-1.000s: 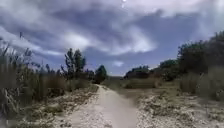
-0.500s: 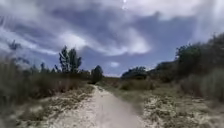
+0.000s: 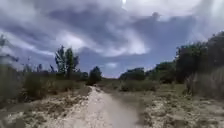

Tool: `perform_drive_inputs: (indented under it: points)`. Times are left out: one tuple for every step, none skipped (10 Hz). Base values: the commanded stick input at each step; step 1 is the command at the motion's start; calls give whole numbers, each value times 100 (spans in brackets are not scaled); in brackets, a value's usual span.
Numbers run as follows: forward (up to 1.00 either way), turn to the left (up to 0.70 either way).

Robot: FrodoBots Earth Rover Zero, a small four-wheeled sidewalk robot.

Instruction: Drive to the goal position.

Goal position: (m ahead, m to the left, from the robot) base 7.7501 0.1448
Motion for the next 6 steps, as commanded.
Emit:
perform_drive_inputs:
  points:
    - [85,30]
    - [85,25]
    - [85,13]
    - [85,2]
    - [85,0]
    - [85,0]
